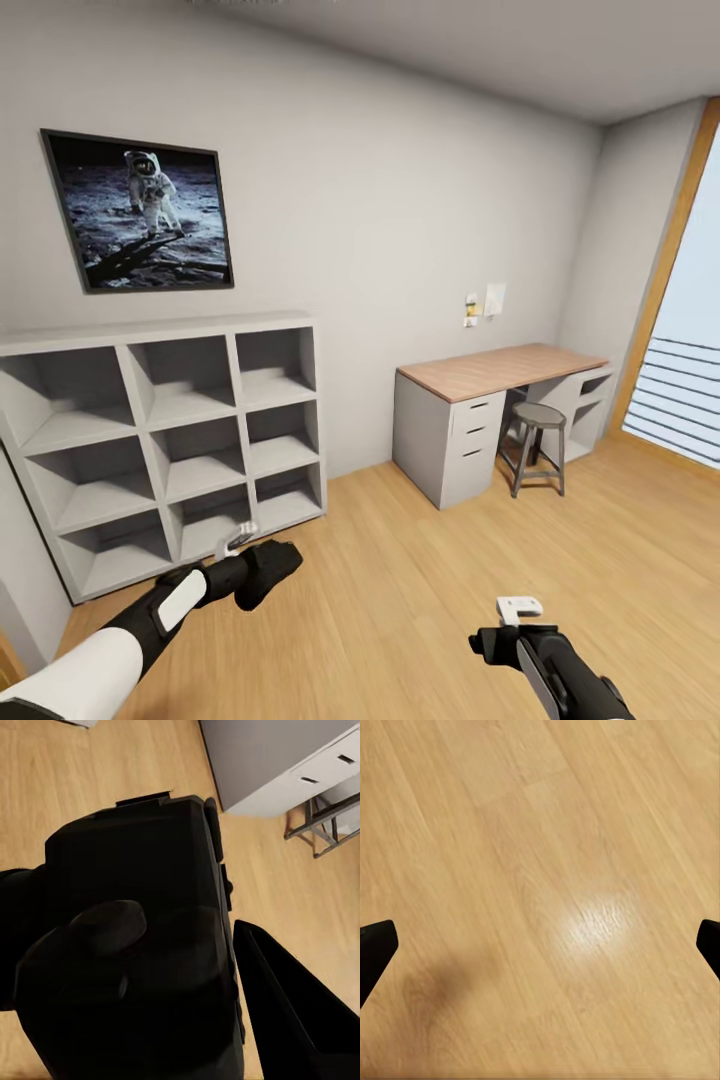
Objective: Attach the digital camera to the camera tripod in the bedroom.
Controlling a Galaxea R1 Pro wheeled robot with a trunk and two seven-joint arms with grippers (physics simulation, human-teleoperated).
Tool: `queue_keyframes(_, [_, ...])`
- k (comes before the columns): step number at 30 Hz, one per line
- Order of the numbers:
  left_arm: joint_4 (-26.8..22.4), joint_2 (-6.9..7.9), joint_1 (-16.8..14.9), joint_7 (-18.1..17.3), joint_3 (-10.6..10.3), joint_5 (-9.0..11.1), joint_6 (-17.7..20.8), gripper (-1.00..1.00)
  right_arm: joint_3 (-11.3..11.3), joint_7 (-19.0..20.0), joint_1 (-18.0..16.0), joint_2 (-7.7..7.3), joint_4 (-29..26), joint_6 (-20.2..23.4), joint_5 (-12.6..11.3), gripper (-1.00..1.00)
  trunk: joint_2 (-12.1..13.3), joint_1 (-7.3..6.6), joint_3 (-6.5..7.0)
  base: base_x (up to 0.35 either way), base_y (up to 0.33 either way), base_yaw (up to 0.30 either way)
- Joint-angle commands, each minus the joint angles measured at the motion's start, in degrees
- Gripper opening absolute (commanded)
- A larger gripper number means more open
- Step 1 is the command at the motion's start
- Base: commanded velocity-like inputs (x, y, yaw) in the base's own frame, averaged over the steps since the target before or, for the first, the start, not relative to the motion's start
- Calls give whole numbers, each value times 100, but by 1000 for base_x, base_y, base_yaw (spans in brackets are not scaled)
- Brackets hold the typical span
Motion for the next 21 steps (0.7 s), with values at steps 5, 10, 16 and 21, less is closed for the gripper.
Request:
queue_keyframes(5, [313,-1,-5,-14,-15,-25,12,-100,-25,46,-3,2,49,7,30,100,196,-110,82,0,0,0])
queue_keyframes(10, [850,26,-5,-14,-14,-47,-59,-100,-25,47,-3,1,70,6,30,100,396,-220,172,0,0,0])
queue_keyframes(16, [1206,19,-5,-14,-22,-58,-440,-100,-25,46,-3,1,146,2,32,100,637,-351,279,0,0,0])
queue_keyframes(21, [1176,-2,-5,-17,-31,-63,-480,-100,-25,48,-3,3,173,7,42,100,838,-461,369,0,0,0])
